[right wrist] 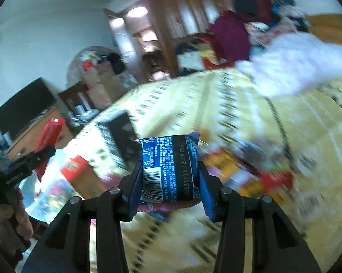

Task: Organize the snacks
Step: 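Carry the red bar and blue packet over the glass bowl with both grippers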

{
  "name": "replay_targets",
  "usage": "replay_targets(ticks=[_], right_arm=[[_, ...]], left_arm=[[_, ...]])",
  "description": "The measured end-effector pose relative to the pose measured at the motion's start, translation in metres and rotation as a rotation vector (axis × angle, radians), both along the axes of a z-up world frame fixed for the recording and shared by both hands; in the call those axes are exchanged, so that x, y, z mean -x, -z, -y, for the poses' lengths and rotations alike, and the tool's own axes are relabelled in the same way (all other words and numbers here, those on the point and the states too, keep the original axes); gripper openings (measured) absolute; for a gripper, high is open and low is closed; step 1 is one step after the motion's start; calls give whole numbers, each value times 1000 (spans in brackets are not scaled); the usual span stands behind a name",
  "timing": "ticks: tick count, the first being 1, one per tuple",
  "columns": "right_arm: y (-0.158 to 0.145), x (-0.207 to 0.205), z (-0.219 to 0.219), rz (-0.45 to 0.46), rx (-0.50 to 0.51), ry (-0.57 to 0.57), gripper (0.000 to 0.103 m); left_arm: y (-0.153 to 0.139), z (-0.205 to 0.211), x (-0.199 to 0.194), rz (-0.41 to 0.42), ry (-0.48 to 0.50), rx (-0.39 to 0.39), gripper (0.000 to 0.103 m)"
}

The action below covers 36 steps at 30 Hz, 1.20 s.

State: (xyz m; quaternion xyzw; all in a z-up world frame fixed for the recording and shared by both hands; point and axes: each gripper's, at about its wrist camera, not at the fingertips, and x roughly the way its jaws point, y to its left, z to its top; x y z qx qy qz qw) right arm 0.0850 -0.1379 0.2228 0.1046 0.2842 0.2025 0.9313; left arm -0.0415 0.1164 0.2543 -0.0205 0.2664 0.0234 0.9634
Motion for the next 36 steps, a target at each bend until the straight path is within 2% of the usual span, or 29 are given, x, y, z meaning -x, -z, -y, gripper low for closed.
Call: replay_targets(ticks=[4,10,16,21,28,36], right_arm=[[-38,-17,-73,40,-16,-131,49],[-73,-33,-183,59,-36,-318,49],[-90,-25,-286,70,-21,-479,49],[-91,-18,-351,73,2,-581,49],[-78,-17,-403,50,34,-642,49],[-71,-18,-417,35,53,-655,49]], left_arm=[[-7,-58,4,18,-141,13,52],[-1,-137,15,21,-338,39,52],[12,-172,20,2,-445,57,52],[17,-190,28,-10,-486,76,52],[23,-220,42,-24,-513,101,52],[26,-230,44,-28,-513,114,52]])
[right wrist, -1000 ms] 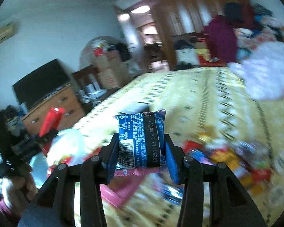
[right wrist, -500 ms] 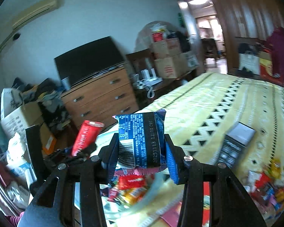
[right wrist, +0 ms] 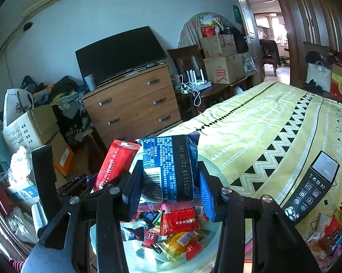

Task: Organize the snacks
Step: 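Carry the red bar and blue packet over the glass bowl with both grippers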

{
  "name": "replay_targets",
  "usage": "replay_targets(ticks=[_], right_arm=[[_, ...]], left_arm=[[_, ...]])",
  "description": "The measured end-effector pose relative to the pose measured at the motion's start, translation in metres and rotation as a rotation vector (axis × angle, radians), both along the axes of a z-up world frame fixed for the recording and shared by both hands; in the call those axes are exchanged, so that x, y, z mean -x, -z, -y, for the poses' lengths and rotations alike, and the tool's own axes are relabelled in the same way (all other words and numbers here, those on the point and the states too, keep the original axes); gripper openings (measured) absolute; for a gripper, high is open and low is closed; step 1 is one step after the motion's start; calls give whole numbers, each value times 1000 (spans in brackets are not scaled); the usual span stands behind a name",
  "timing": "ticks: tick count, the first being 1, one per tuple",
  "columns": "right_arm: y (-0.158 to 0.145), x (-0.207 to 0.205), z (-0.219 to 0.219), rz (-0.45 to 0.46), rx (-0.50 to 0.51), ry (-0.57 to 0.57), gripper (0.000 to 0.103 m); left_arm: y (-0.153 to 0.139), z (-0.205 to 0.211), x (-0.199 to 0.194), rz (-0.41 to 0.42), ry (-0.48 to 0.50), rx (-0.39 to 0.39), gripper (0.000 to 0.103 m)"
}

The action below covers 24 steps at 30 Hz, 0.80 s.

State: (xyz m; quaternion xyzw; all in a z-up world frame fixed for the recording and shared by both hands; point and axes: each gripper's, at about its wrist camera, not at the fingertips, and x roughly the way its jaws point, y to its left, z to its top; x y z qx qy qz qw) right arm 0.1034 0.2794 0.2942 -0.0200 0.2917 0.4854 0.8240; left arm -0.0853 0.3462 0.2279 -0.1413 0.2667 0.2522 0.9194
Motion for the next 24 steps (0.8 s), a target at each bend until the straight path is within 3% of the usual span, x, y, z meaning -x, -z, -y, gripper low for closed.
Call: replay_targets(ticks=[24], right_arm=[[5,1,-16,-2,14,-14,49]], left_arm=[[4,-6,-1,-10,-1,9,52]])
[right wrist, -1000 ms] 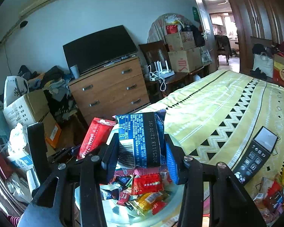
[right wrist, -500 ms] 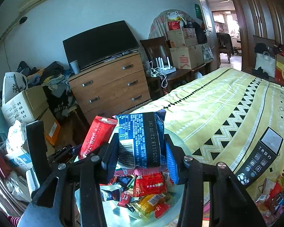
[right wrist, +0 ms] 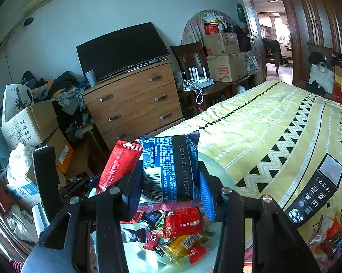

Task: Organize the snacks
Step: 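Carry the red bar and blue packet over the glass bowl with both grippers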

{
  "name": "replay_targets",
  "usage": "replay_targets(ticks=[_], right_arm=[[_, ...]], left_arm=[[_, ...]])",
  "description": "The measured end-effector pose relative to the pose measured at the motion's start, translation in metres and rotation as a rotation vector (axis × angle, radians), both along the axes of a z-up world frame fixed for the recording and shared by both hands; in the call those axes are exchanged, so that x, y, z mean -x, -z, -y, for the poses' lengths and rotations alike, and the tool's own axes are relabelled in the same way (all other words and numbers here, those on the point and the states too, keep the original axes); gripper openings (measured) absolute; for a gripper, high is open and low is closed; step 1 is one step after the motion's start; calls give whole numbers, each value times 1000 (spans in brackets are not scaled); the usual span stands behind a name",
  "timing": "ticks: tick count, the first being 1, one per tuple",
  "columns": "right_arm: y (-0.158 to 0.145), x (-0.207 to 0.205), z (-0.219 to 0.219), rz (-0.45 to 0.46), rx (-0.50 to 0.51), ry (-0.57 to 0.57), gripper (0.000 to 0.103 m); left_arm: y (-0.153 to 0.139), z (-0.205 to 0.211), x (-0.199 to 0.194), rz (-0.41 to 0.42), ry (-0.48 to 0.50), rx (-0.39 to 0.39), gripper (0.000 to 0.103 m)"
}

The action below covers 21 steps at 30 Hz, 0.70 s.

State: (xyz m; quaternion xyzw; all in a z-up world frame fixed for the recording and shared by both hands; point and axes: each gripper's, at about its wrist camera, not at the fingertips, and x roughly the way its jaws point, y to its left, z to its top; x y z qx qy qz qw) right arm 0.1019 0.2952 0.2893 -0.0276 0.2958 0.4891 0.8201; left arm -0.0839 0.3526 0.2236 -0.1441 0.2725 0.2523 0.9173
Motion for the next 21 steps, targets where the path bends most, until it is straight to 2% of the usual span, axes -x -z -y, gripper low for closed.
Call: replay_targets(ticks=[21], right_arm=[[10,1,-7,-7,17,-10,49]], left_arm=[[5,-2,3,-1,-3,10,52]])
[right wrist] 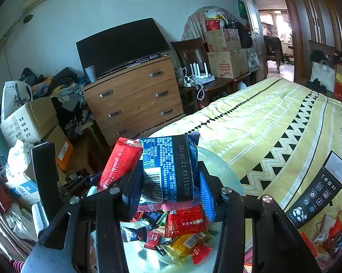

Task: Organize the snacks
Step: 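Carry the red bar and blue packet over the glass bowl with both grippers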

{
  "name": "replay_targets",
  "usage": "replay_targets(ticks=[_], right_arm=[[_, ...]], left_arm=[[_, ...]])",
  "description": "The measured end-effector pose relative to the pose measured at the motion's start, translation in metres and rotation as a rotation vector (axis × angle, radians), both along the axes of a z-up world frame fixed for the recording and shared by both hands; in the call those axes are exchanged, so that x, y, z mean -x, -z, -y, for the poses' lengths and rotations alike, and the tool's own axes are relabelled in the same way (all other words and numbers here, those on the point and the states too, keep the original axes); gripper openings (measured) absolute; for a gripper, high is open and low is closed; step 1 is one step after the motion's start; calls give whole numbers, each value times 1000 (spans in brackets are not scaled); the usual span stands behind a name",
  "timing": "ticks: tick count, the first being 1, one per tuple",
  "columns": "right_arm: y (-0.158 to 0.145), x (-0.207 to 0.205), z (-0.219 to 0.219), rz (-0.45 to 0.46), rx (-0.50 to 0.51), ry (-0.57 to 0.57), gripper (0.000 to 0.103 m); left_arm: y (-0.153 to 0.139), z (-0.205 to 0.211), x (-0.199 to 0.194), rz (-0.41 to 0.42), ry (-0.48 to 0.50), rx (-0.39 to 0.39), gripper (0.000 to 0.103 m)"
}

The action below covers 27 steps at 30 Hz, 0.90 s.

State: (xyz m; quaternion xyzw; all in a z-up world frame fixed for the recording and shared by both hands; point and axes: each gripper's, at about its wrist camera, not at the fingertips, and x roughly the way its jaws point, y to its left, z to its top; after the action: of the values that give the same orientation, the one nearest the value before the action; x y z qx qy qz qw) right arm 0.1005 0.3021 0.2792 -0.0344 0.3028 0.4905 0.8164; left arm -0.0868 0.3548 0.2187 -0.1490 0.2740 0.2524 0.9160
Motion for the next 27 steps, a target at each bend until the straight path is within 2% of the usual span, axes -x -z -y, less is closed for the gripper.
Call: replay_targets(ticks=[27], right_arm=[[14,1,-9,-15,20,-11,48]], left_arm=[[6,-2,6,-8,-6,24,52]])
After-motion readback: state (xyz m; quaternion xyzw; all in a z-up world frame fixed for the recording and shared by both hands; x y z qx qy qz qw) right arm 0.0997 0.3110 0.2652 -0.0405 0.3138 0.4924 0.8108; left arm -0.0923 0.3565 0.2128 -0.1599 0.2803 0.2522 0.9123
